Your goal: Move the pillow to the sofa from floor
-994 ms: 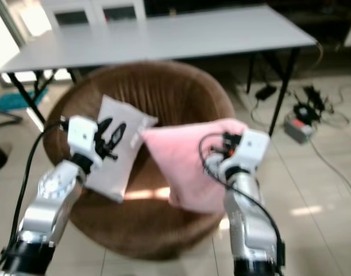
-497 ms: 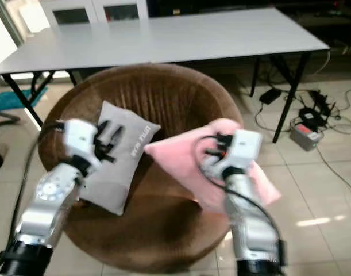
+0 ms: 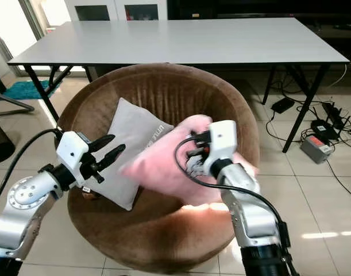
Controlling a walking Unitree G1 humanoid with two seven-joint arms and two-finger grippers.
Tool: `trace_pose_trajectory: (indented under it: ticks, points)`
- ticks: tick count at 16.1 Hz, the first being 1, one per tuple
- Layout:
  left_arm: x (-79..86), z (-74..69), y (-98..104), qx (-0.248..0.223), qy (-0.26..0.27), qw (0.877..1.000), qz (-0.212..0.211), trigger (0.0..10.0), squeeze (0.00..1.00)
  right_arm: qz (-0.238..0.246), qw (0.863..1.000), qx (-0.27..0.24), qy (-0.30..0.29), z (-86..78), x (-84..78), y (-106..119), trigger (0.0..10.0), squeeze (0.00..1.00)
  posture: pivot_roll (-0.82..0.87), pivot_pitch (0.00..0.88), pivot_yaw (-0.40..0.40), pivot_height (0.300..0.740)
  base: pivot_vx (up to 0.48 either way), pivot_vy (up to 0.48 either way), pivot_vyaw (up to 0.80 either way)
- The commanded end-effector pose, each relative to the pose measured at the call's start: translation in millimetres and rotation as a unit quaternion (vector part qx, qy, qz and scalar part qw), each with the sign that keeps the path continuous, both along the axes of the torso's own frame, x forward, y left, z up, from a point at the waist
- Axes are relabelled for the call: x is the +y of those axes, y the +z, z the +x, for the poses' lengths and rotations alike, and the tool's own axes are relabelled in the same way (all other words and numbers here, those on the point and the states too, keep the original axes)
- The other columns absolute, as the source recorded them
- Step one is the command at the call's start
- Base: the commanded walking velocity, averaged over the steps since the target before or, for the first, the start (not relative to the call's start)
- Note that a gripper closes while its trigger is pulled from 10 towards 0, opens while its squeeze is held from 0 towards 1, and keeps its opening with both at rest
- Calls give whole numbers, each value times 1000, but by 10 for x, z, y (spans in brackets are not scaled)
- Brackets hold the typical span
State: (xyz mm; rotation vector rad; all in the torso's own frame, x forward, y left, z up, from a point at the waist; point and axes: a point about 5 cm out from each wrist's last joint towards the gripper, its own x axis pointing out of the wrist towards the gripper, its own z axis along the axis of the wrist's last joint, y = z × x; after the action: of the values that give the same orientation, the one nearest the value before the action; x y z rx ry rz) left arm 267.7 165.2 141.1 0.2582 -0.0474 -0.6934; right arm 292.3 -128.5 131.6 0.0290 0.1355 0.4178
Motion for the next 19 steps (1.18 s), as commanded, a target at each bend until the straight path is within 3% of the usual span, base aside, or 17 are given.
trace_pose_trajectory:
  ticks: [1, 5, 6, 7, 8, 10, 12, 13, 15, 19]
  points:
    - [42, -32, 93, -4, -4, 1000, 1, 10000, 0, -24, 999, -1, 29, 118, 71, 44, 10000, 0, -10, 41, 56, 740, 0, 0, 0]
    - [95, -181, 175, 9, -14, 1000, 1, 10000, 0, -65, 997, 30, -4, 488, 226, -33, 10000, 0, 19, 96, 38, 740, 0, 0, 0]
    - [110, -271, 211, 23, -21, 1000, 2, 10000, 0, -66, 996, 45, -38, 683, 341, -15, 10000, 0, 38, 129, 28, 740, 0, 0, 0]
    - [113, -298, 220, 26, -22, 999, 3, 10000, 0, -67, 995, 49, -47, 716, 365, -10, 10000, 0, 41, 133, 27, 740, 0, 0, 0]
    - [128, -371, 240, 33, -21, 999, 4, 10000, 0, -60, 993, 55, -89, 847, 436, 38, 10000, 0, 53, 154, 19, 740, 0, 0, 0]
    - [133, -404, 248, 37, -21, 999, 5, 10000, 0, -51, 990, 59, -114, 907, 458, 74, 10000, 0, 63, 163, 13, 740, 0, 0, 0]
    - [154, -464, 277, 49, -19, 999, 8, 10000, 0, -13, 988, 68, -138, 1036, 560, 216, 10000, 0, 83, 181, 3, 740, 0, 0, 0]
    - [153, -477, 286, 52, -19, 998, 9, 10000, 0, -22, 989, 63, -130, 1055, 579, 250, 10000, 953, 89, 186, 0, 740, 0, 0, 0]
    - [139, -506, 291, 57, -19, 998, 9, 10000, 0, -30, 989, 41, -137, 1097, 583, 340, 10000, 1000, 95, 182, -4, 740, 0, 0, 0]
    - [100, -491, 295, 63, -21, 998, 5, 10000, 0, 27, 988, -6, -151, 1163, 555, 551, 10000, 1000, 94, 172, -2, 740, 0, 0, 0]
